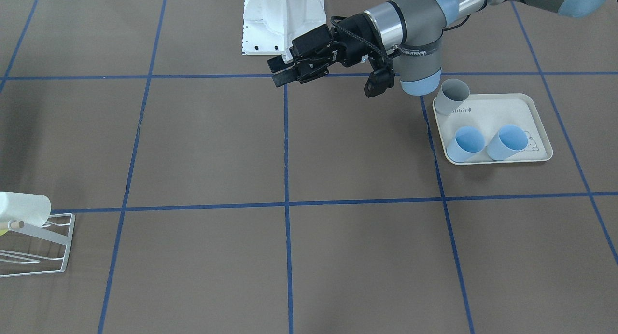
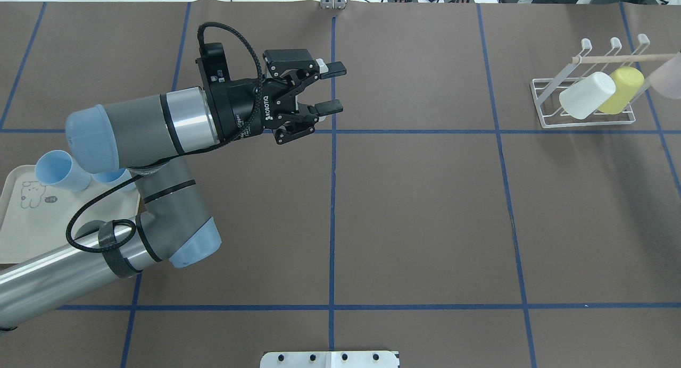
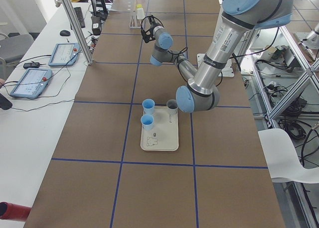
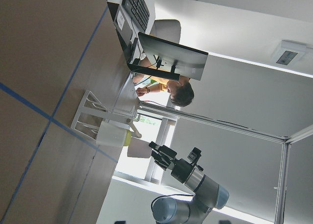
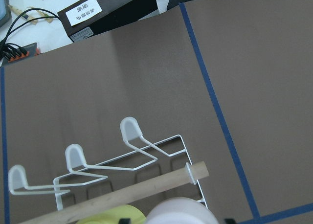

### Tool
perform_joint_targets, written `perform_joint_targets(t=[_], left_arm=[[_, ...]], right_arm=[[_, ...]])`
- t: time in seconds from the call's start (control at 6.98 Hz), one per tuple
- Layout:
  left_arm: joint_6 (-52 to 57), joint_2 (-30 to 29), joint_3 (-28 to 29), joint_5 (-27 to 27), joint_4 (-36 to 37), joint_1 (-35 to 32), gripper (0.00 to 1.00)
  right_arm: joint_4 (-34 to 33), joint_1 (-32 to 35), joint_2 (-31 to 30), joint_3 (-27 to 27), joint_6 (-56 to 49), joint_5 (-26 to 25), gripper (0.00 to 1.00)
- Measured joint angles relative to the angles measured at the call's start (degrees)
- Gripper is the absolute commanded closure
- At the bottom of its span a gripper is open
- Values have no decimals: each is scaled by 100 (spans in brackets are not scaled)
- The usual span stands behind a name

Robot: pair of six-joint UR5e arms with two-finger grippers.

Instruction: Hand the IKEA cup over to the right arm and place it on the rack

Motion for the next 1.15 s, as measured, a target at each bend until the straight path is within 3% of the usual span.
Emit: perform_joint_targets(t=[0.72,0.86,1.0,1.15], left_arm=[[0,0,-8,4,0,0,30],[0,0,-9,6,0,0,30],[0,0,-7,6,0,0,30],[0,0,-4,7,0,0,30]], right_arm=[[0,-231,23,-13,15,-229,100],[0,-275,24,-16,11,-274,65],[-1,-323,26,-22,19,-322,1],[-3,-387,32,-27,41,-413,0]])
